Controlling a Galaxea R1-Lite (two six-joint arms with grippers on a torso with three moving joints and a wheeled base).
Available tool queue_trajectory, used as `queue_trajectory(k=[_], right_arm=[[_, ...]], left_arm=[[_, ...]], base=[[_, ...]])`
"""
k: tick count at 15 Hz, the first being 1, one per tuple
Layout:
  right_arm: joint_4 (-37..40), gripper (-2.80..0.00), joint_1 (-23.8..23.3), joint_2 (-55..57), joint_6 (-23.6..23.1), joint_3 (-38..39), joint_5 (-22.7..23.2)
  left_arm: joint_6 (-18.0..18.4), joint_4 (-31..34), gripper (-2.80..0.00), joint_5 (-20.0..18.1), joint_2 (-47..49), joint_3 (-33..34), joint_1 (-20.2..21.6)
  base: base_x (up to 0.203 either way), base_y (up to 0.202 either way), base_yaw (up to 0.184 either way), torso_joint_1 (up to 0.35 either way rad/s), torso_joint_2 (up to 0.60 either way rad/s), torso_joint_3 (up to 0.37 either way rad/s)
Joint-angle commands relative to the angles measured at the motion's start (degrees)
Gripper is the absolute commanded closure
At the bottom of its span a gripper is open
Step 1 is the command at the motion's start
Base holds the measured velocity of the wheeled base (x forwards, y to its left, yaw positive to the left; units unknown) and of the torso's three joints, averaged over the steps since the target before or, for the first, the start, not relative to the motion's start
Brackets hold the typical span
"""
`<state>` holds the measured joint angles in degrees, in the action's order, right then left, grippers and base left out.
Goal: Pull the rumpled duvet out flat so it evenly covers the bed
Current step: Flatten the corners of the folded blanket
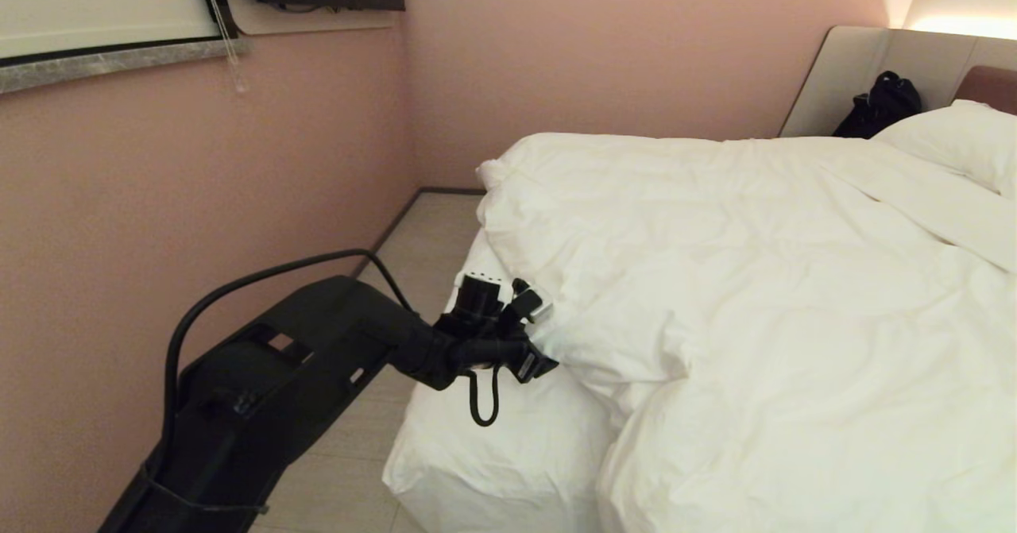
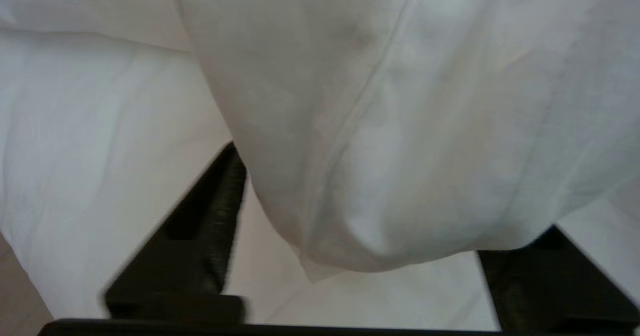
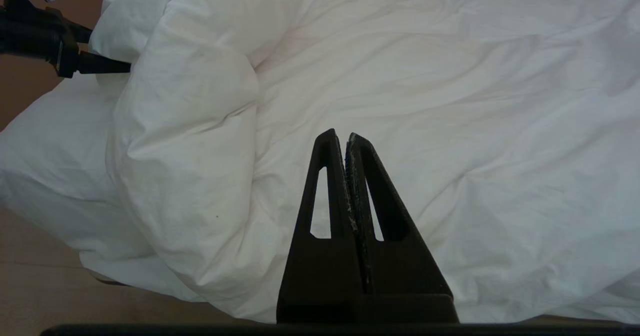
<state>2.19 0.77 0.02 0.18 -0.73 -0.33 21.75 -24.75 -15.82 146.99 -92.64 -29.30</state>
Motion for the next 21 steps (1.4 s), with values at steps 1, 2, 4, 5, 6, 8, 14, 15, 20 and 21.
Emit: queue_trajectory(k=[1, 2, 4, 5, 6, 8, 14, 15, 20, 21], right_arm=[[0.0, 0.0, 0.0, 0.0, 0.0, 0.0, 0.0], [0.0, 0.0, 0.0, 0.0, 0.0, 0.0, 0.0], [0.0, 0.0, 0.0, 0.0, 0.0, 0.0, 0.0], [0.0, 0.0, 0.0, 0.0, 0.0, -0.1, 0.0], [0.0, 0.0, 0.0, 0.0, 0.0, 0.0, -0.1], [0.0, 0.0, 0.0, 0.0, 0.0, 0.0, 0.0], [0.0, 0.0, 0.0, 0.0, 0.0, 0.0, 0.0], [0.0, 0.0, 0.0, 0.0, 0.0, 0.0, 0.0], [0.0, 0.0, 0.0, 0.0, 0.0, 0.0, 0.0], [0.0, 0.0, 0.0, 0.0, 0.0, 0.0, -0.1]], left_arm=[[0.1, -0.2, 0.0, -0.1, 0.0, -0.1, -0.1], [0.1, -0.2, 0.0, -0.1, 0.0, -0.1, -0.1], [0.1, -0.5, 0.0, -0.1, 0.0, 0.0, -0.4], [0.1, -0.6, 0.0, -0.1, -0.3, 0.1, -0.4], [0.1, -0.8, 0.0, 0.1, -0.6, 0.5, -0.6], [-0.1, -0.6, 0.0, 0.3, -1.2, 0.9, -0.7], [-6.5, -0.5, 0.0, 0.4, -8.3, 6.5, -0.6], [-7.0, -0.4, 0.0, 0.4, -10.6, 8.6, -0.5], [-8.7, -2.2, 0.0, 1.0, -22.2, 25.3, 3.4], [-9.1, -3.4, 0.0, 1.0, -24.1, 27.7, 4.8]], base=[[0.0, 0.0, 0.0, 0.0, 0.0, 0.0], [0.0, 0.0, 0.0, 0.0, 0.0, 0.0], [0.0, 0.0, 0.0, 0.0, 0.0, 0.0], [0.0, 0.0, 0.0, 0.0, 0.0, 0.0], [0.0, 0.0, 0.0, 0.0, 0.0, 0.0], [0.0, 0.0, 0.0, 0.0, 0.0, 0.0], [0.0, 0.0, 0.0, 0.0, 0.0, 0.0], [0.0, 0.0, 0.0, 0.0, 0.0, 0.0], [0.0, 0.0, 0.0, 0.0, 0.0, 0.0], [0.0, 0.0, 0.0, 0.0, 0.0, 0.0]])
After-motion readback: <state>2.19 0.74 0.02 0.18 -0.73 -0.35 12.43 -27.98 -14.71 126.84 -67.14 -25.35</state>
